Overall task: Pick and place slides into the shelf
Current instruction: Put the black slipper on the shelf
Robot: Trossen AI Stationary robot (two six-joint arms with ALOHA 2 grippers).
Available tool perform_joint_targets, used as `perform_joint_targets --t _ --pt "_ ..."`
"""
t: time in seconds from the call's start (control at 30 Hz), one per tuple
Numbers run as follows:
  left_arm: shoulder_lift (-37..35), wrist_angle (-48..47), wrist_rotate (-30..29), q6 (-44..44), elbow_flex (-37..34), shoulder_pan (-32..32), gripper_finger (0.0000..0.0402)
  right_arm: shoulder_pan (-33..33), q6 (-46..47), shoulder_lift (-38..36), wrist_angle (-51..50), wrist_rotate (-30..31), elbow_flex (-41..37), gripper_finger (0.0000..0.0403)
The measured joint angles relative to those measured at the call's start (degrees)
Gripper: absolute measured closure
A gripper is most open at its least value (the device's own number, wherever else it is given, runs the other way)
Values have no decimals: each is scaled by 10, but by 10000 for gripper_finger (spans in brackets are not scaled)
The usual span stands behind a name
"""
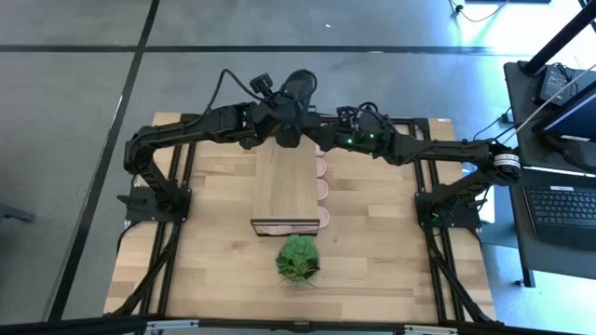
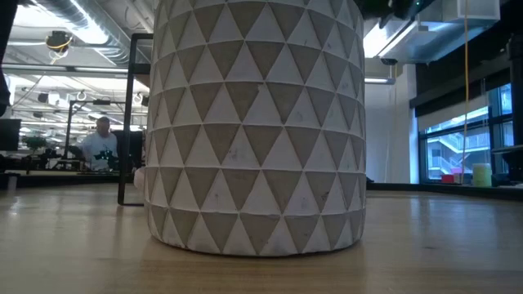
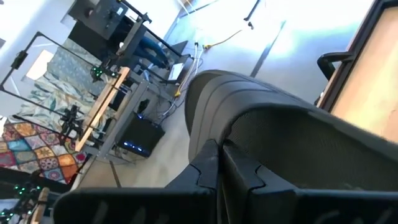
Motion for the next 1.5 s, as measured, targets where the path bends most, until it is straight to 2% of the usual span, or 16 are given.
perform_joint_targets --t 0.53,0.7,1.1,1.23,1.43,1.5 --pt "0 16 -2 1 0 -27 401 0 15 3 12 25 0 216" --pt "0 24 2 1 0 -27 401 0 46 14 16 27 0 216" --pt "0 27 2 1 0 -27 401 0 25 21 29 27 0 220" --pt "0 27 2 1 0 -27 401 0 8 21 25 27 0 250" --pt "-1 27 0 1 0 -27 397 0 -18 21 25 26 0 331" --pt "-1 27 0 1 0 -27 388 -1 -29 21 25 22 0 346"
